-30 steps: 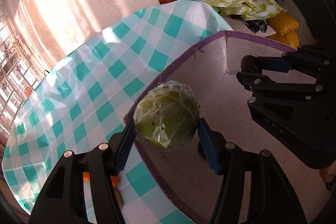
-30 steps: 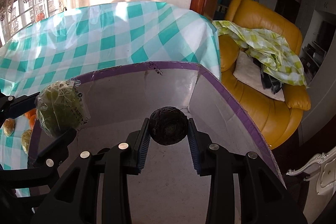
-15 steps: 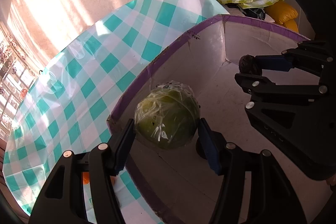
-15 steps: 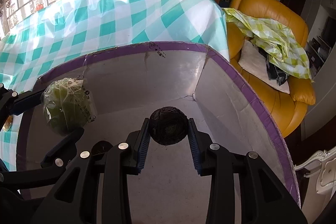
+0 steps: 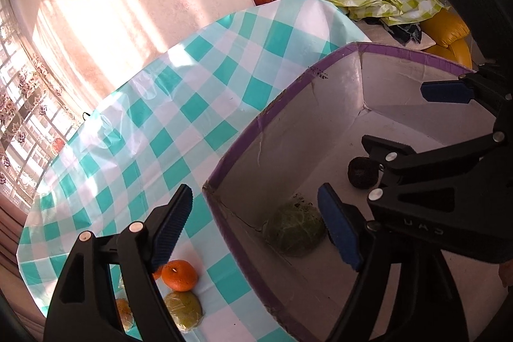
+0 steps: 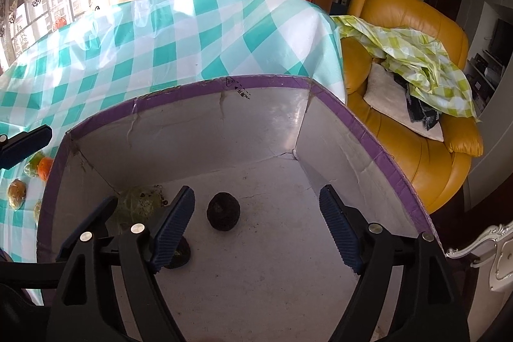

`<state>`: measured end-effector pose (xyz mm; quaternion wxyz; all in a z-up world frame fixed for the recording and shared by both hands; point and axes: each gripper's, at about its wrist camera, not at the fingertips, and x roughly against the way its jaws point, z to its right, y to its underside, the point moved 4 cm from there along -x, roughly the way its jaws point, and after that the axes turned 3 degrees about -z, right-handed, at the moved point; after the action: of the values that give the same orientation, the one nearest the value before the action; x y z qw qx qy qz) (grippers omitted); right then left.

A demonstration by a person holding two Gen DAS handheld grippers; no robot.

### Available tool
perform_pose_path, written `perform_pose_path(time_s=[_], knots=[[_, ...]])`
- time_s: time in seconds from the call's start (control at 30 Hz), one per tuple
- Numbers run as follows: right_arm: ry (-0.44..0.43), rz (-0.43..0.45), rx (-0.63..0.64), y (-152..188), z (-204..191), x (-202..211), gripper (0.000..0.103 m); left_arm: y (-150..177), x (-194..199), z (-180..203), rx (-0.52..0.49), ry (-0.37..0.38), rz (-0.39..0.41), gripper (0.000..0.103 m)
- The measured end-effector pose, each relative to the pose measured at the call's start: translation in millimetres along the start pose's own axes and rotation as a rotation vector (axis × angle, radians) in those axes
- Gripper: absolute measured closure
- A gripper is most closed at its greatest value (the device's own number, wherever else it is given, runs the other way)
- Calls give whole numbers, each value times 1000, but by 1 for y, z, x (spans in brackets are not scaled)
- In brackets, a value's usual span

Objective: Organize fruits
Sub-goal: 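Open both tools to drop the wrapped green fruit and dark fruit into the box, then move both open tools back over the fruits on the table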

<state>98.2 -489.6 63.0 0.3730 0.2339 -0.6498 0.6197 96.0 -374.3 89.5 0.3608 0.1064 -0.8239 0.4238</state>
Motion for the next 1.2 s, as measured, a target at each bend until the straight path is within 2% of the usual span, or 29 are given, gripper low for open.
perform_pose_path(time_s=[0.27,0.6,1.2], knots=[[-30,91,52,-15,-34,36,20,10,28,-46,111,-101,34,14],[-78,138,93,-21,-83,62,17,53,48,-116,267,-234,3,8],[-103,135,224,-16,-171,76,17,116,56,-187,404,-267,-32,8]])
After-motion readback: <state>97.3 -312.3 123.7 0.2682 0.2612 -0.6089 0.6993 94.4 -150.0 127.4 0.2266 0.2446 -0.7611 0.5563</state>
